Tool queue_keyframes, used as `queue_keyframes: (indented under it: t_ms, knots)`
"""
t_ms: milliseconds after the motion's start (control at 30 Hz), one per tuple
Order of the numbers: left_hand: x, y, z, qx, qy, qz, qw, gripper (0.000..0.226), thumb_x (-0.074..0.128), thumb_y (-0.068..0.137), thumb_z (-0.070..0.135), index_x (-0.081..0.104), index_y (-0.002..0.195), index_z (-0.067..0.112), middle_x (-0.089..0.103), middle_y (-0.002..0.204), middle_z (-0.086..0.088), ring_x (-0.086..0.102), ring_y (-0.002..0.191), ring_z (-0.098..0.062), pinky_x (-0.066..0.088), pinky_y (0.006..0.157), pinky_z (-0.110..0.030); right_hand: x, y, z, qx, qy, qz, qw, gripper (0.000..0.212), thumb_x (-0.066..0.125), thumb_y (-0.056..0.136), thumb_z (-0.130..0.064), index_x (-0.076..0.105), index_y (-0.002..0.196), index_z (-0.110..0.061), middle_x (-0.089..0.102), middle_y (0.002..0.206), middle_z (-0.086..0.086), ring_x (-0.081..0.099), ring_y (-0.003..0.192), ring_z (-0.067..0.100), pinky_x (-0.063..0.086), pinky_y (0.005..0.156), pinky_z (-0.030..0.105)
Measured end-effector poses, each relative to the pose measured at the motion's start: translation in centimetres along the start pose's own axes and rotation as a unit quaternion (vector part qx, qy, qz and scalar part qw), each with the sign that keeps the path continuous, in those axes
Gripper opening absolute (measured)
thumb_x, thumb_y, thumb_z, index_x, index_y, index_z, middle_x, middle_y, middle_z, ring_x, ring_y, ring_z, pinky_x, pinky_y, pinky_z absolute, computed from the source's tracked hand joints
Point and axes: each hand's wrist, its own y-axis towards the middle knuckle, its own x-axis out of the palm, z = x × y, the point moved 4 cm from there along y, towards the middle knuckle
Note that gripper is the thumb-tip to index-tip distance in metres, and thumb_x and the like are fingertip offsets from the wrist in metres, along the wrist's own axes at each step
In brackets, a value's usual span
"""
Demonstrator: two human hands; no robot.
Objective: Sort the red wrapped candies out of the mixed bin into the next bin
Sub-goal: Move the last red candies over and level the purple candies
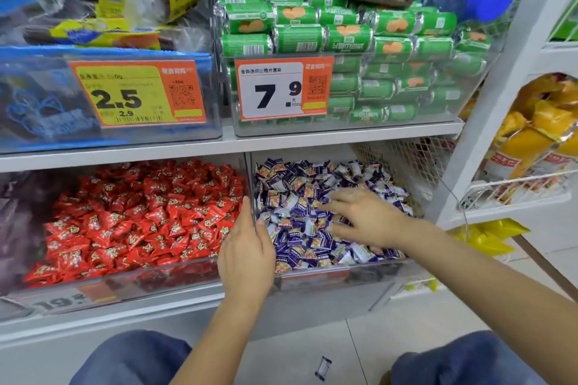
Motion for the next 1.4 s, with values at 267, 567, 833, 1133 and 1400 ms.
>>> queue_keyframes:
  t_ms: [267,567,833,1133,1400]
  knots:
    - [0.2,0.1,-0.4,-0.004,-0.013,-0.005,1.0,0.05,0.041,0.098,0.025,0.033,0.146,0.018,0.063,0.121,-0.01,0.061,0.102,-0.031,0.046,0.078,-0.037,2.9,6.7,-9.9,-0.13,0.004,-0.085,0.988,0.057,0.045,0.086,-0.059,0.057,0.129,-0.024,0.021,0.155,0.006,0.028,0.138,0.029,0.023,0.113,0.047]
    - [0.3,0.1,-0.6,0.003,-0.01,-0.013,1.0,0.05,0.038,0.098,0.027,0.031,0.147,0.017,0.063,0.122,-0.009,0.062,0.097,-0.029,0.049,0.077,-0.038,2.6,4.2,-1.4,0.008,-0.143,-0.12,0.982,0.06,0.038,0.089,-0.063,0.041,0.139,-0.03,0.03,0.152,0.007,0.017,0.143,0.028,0.014,0.115,0.05]
    - [0.2,0.1,-0.4,-0.001,0.002,-0.014,1.0,0.05,0.037,0.099,0.027,0.03,0.147,0.017,0.059,0.129,-0.009,0.06,0.105,-0.03,0.046,0.081,-0.038,-1.0,-0.7,2.1,0.069,0.085,-0.031,0.993,0.047,0.036,0.093,-0.059,0.058,0.127,-0.035,0.033,0.152,-0.005,0.015,0.145,0.02,0.008,0.118,0.044]
    - [0.4,0.1,-0.4,0.0,0.004,0.005,1.0,0.048,0.038,0.098,0.025,0.034,0.145,0.014,0.067,0.11,-0.014,0.062,0.09,-0.032,0.043,0.068,-0.036,-2.0,-8.7,5.3,0.312,0.02,-0.116,0.943,0.083,0.029,0.078,-0.081,0.049,0.112,-0.009,0.06,0.093,0.009,0.06,0.092,0.028,0.047,0.073,0.035]
    - [0.5,0.1,-0.4,-0.001,-0.003,0.008,1.0,0.048,0.038,0.098,0.026,0.034,0.145,0.014,0.068,0.105,-0.013,0.064,0.084,-0.029,0.047,0.067,-0.036,-0.2,-2.1,0.0,0.29,0.225,-0.181,0.912,0.037,0.052,0.092,-0.049,0.047,0.076,-0.016,0.039,0.061,0.003,0.042,0.05,0.012,0.036,0.05,0.027]
